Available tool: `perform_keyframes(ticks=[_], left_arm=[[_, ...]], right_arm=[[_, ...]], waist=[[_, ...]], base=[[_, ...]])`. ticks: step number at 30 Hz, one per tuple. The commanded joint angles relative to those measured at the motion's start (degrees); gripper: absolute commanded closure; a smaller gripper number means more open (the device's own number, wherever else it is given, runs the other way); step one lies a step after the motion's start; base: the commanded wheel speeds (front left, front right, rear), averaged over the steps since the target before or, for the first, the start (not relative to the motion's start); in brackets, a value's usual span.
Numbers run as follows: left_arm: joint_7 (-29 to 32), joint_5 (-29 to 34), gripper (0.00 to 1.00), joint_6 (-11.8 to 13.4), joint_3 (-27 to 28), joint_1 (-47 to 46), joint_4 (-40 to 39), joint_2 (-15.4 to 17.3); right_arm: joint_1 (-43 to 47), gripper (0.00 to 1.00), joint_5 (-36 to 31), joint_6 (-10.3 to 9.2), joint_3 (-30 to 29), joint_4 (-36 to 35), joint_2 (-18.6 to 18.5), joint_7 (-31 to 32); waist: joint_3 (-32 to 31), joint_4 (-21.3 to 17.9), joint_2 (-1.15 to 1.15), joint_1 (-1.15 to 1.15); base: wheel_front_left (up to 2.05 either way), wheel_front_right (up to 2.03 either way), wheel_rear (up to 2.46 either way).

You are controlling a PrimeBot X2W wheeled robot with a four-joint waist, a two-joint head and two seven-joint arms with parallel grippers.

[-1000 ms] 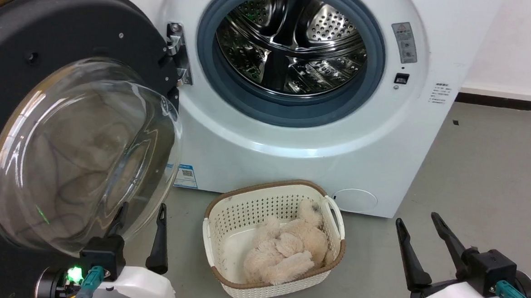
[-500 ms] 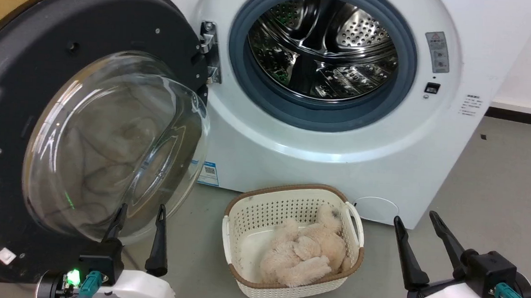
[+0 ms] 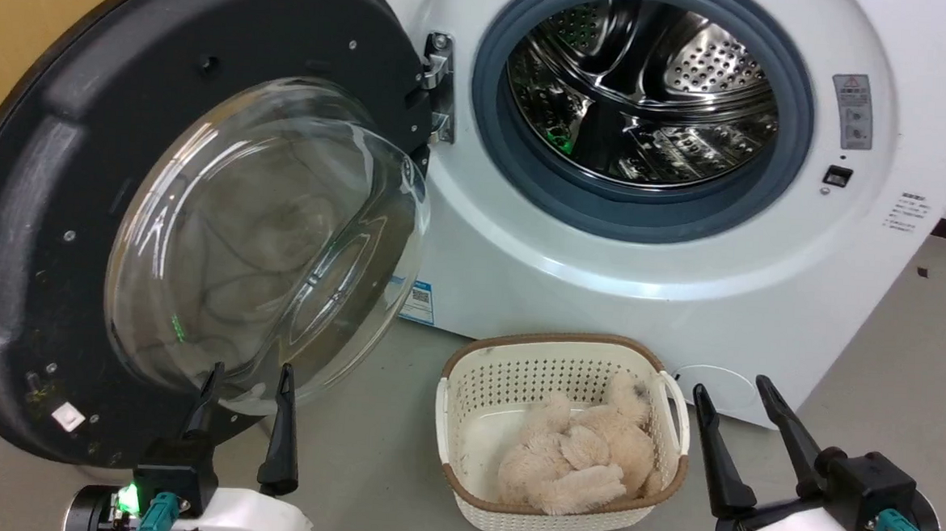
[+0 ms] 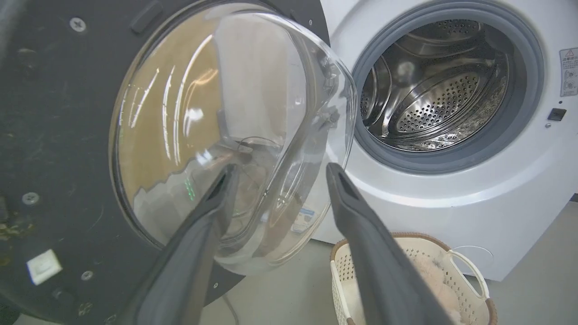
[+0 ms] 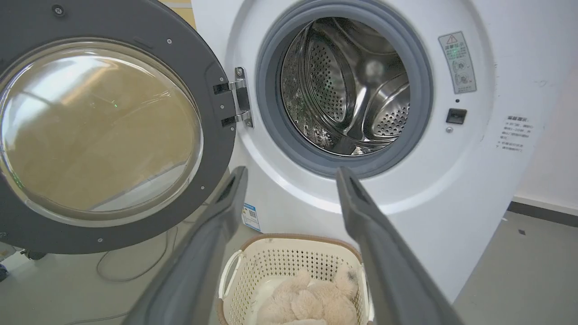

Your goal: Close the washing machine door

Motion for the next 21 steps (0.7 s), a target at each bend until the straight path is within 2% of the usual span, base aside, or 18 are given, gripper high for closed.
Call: perform_keyframes(ticks=[1,21], left_arm=[[-0.59,-0.51,0.00,0.21,-0.12,0.57,-0.29,-0.01],[-2.99,-1.62,0.00,1.14,-0.18,0.91,-0.81,-0.01]], right_arm=[[-0.24,0.00,0.50,0.02,0.21,0.17,0.05,-0.61],[-0.82,0.00,2.51,0.02,1.66,1.03,0.07,-3.00]], waist=[[0.07,0.47,0.00,-0.01],[0.38,6.55,0.00,-0.01]], base=[[0.00,0.00,0.00],[0.00,0.00,0.00]])
